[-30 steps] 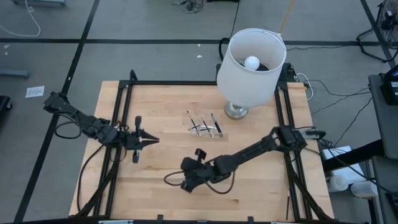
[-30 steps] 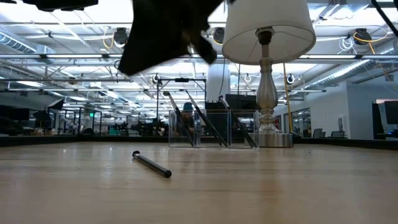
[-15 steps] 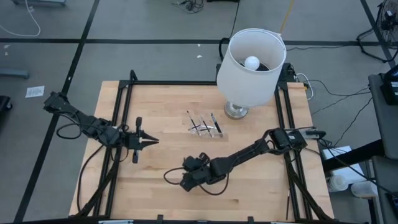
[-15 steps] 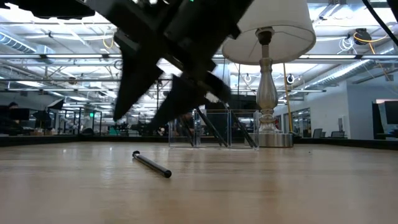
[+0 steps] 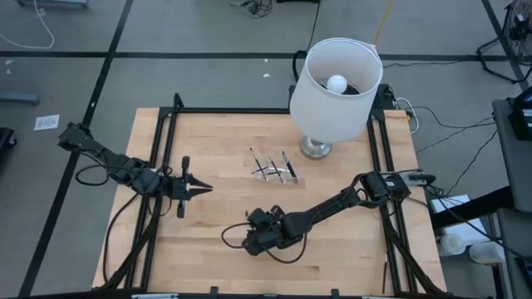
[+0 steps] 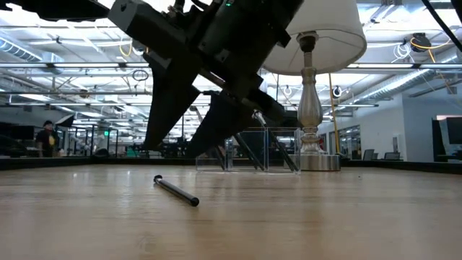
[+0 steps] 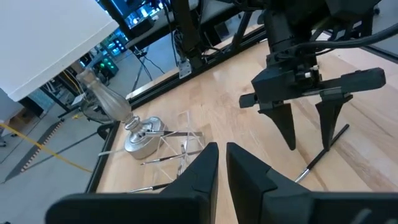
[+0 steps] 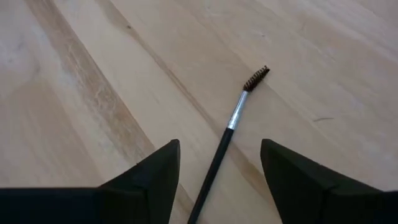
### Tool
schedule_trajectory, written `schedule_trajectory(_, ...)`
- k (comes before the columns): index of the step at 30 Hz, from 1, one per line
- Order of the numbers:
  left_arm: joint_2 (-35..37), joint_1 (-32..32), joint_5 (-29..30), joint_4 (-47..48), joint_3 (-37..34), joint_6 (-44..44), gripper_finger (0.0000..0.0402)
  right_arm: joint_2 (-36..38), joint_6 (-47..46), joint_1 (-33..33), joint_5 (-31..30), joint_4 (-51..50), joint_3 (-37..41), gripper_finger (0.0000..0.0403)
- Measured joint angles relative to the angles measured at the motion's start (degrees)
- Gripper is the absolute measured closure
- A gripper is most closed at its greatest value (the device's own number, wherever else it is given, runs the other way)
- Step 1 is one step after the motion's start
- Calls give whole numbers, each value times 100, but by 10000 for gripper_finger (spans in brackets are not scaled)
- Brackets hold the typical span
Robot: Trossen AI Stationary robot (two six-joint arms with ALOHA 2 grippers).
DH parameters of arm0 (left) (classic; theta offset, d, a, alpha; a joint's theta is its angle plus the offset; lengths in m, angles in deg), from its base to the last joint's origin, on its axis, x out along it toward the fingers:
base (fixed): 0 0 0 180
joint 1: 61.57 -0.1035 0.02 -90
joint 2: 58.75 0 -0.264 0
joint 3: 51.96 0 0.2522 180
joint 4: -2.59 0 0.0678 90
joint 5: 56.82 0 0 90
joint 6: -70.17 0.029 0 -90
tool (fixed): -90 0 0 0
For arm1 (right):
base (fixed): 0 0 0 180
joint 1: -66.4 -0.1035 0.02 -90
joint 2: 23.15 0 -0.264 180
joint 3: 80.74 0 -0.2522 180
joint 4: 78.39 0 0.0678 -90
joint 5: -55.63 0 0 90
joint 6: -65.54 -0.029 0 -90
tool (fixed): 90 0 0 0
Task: Pick & Place Makeup Brushes
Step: Put the black brow brush into the transparent organizer
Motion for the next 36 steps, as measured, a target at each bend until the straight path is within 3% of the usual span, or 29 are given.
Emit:
schedule_trajectory(7, 0, 0, -6, -31, 0, -11, 360, -363, -245, -4, 272, 149, -8, 193)
schedule_trajectory(29, 2, 0, -6, -76, -2, -142, 360, -650, -456, 59, 269, -643, -10, 193)
schedule_trajectory(36, 1, 0, -3, -55, -2, -162, 360, -806, -575, 58, 280, -951, -7, 229)
